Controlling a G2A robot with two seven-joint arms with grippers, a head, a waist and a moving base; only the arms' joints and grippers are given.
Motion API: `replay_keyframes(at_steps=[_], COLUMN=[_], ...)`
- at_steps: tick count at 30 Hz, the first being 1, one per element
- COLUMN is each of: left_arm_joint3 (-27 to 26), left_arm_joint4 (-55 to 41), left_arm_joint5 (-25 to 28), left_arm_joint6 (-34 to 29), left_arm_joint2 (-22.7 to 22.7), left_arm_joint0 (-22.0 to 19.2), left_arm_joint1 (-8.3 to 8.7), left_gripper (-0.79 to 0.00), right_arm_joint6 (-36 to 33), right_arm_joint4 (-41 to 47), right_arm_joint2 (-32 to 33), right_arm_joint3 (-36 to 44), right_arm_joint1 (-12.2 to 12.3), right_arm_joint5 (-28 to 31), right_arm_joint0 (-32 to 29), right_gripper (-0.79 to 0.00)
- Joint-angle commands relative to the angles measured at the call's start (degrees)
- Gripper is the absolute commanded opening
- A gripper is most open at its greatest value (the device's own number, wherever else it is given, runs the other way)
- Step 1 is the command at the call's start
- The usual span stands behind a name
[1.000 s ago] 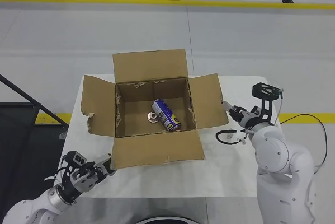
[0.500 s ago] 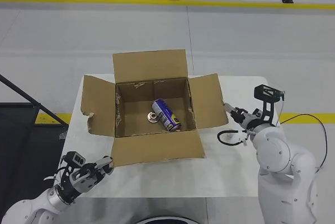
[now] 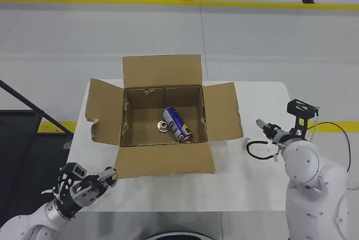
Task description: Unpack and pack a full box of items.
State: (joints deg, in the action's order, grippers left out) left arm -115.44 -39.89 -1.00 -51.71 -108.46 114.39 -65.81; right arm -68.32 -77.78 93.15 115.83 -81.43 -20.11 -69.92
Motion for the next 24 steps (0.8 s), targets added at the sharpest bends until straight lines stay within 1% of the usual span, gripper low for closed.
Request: replay_keyframes(at_steps=[1, 2, 5, 9, 14, 16, 17, 18, 19, 20, 22, 23, 24], left_arm_joint3=[-0.07, -0.11, -0.27, -0.38, -0.28, -0.2, -0.13, -0.1, -0.06, 0.01, 0.11, 0.13, 0.16], left_arm_joint4=[0.31, 0.43, 0.28, 0.32, 0.28, 0.38, 0.35, 0.43, 0.43, 0.48, 0.41, 0.42, 0.36], left_arm_joint5=[-0.02, -0.02, -0.14, -0.27, -0.33, -0.36, -0.36, -0.54, -0.59, -0.65, -0.81, -0.88, -0.93], left_arm_joint6=[-0.15, -0.2, -0.32, -0.43, -0.43, -0.48, -0.53, -0.73, -0.79, -0.73, -0.57, -0.46, -0.35], left_arm_joint2=[-0.09, -0.22, -0.73, -1.2, -1.48, -1.54, -1.54, -1.52, -1.56, -1.6, -1.62, -1.65, -1.71], left_arm_joint0=[0.04, 0.05, 0.07, 0.12, 0.14, 0.18, 0.2, 0.22, 0.19, 0.19, 0.2, 0.19, 0.18], left_arm_joint1=[0.05, 0.07, 0.14, 0.22, 0.29, 0.32, 0.33, 0.36, 0.38, 0.39, 0.41, 0.42, 0.43], left_gripper=[-0.785, -0.785, -0.785, -0.785, -0.785, -0.785, -0.693, -0.517, -0.296, 0.0, 0.0, 0.0, 0.0], right_arm_joint6=[-0.95, -1.51, -3.38, -5.7, -6.25, -6.65, -6.72, -6.89, -7.11, -7.24, -7.03, -6.91, -6.81], right_arm_joint4=[0.16, 0.55, 1.51, 1.58, 1.65, 1.6, 1.44, 1.33, 1.13, 0.78, 0.81, 0.96, 1.13], right_arm_joint2=[0.31, 0.48, 0.42, -0.79, -2.73, -3.43, -3.76, -4.1, -4.49, -4.87, -5.46, -5.68, -5.89], right_arm_joint3=[-1.2, -1.9, -4.2, -7.33, -10.15, -11.29, -11.86, -12.48, -13.06, -13.59, -14.38, -14.68, -14.99], right_arm_joint1=[0.07, 0.09, 0.18, 0.32, 0.32, 0.33, 0.34, 0.34, 0.35, 0.36, 0.32, 0.31, 0.29], right_arm_joint5=[-0.09, -0.15, 0.41, 1.7, 1.99, 2.04, 2.05, 2.1, 2.14, 2.14, 1.82, 1.66, 1.52], right_arm_joint0=[-0.05, -0.01, 0.25, 1.26, 2.7, 3.24, 3.52, 3.77, 4.0, 4.21, 4.53, 4.64, 4.71], right_gripper=[0.0, 0.0, -0.058, -0.086, -0.126, -0.123, -0.126, -0.123, -0.129, -0.129, -0.169, -0.206, -0.219])
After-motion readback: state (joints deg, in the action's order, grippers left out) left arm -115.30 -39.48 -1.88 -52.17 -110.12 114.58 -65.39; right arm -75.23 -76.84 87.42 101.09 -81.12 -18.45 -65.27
